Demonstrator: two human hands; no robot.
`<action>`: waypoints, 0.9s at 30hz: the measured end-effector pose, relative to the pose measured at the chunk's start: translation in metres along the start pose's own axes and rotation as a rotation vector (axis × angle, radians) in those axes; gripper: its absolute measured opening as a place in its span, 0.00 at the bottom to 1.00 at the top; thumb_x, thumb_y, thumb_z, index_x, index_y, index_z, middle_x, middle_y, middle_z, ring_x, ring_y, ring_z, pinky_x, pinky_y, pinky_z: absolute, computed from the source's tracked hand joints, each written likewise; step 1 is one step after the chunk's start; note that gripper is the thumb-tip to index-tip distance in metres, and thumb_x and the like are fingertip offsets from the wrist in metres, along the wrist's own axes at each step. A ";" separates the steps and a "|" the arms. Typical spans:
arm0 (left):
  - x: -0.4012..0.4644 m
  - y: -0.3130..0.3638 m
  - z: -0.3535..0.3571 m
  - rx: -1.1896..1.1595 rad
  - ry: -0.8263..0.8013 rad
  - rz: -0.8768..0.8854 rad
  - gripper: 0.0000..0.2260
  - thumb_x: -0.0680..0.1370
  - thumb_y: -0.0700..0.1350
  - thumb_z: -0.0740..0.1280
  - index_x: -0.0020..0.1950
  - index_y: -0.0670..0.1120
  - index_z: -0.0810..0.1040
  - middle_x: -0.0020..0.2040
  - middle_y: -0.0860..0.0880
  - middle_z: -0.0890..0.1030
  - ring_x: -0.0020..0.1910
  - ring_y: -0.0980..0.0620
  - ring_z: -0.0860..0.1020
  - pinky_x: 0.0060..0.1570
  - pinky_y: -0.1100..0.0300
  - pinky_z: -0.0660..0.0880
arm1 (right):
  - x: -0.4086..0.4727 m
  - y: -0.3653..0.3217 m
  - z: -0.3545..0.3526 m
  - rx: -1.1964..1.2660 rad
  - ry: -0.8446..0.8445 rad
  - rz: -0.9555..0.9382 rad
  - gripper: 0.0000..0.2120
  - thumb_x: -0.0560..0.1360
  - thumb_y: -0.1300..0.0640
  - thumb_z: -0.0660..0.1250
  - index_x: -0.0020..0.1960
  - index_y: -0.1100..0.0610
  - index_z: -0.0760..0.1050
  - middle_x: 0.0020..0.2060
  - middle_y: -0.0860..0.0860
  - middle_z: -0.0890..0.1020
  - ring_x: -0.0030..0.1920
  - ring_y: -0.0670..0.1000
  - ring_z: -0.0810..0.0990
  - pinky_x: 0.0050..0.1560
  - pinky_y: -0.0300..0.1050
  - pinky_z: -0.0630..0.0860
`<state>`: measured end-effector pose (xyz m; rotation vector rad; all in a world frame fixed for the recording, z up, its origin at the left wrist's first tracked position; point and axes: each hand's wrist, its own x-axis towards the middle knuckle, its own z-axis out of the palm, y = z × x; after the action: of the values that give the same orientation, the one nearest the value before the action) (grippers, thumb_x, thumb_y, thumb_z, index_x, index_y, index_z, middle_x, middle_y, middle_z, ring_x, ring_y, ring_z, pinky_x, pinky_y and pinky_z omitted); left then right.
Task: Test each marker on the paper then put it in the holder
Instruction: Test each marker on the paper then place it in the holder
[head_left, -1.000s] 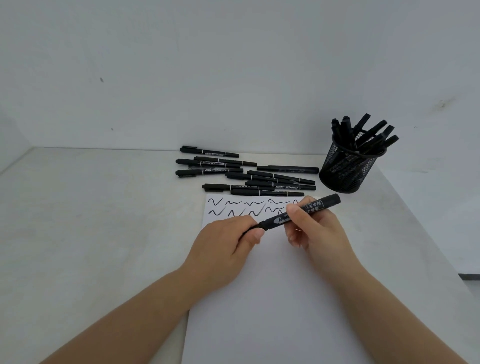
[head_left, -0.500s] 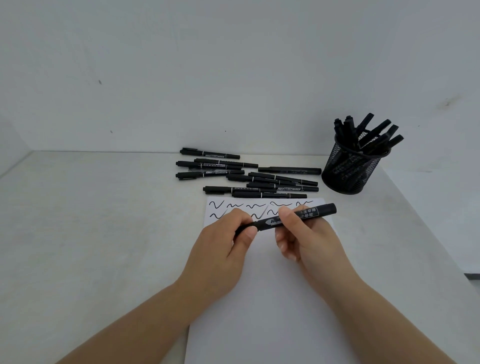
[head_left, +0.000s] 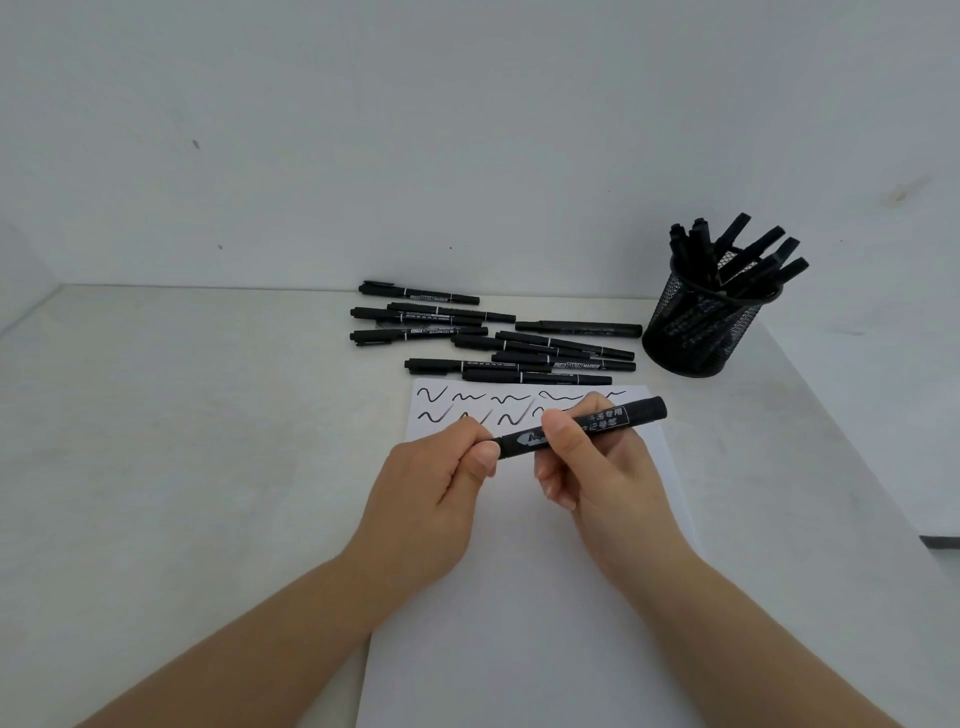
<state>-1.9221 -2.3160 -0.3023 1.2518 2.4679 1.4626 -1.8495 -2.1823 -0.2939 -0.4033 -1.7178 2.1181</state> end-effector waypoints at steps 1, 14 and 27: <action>0.000 0.000 0.000 -0.021 -0.001 -0.011 0.12 0.76 0.56 0.54 0.35 0.56 0.67 0.25 0.57 0.69 0.24 0.57 0.65 0.26 0.68 0.59 | -0.001 0.000 0.000 -0.006 -0.004 -0.010 0.12 0.71 0.51 0.68 0.31 0.48 0.70 0.24 0.49 0.75 0.26 0.46 0.72 0.29 0.36 0.70; 0.008 0.000 -0.011 -0.498 -0.285 -0.256 0.16 0.76 0.53 0.55 0.33 0.47 0.70 0.24 0.56 0.63 0.24 0.57 0.60 0.26 0.67 0.59 | -0.002 -0.018 -0.002 -0.197 -0.128 -0.209 0.07 0.71 0.56 0.65 0.38 0.56 0.68 0.23 0.49 0.75 0.24 0.45 0.71 0.28 0.33 0.68; 0.013 -0.002 -0.011 0.059 0.002 -0.173 0.18 0.78 0.52 0.57 0.30 0.49 0.69 0.22 0.57 0.71 0.25 0.57 0.67 0.26 0.64 0.59 | -0.008 -0.015 -0.012 -1.203 0.150 -0.672 0.05 0.69 0.57 0.72 0.45 0.53 0.78 0.39 0.43 0.78 0.31 0.43 0.74 0.32 0.32 0.69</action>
<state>-1.9369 -2.3161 -0.2928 1.0142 2.5640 1.3603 -1.8349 -2.1730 -0.2822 -0.2059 -2.3903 0.4457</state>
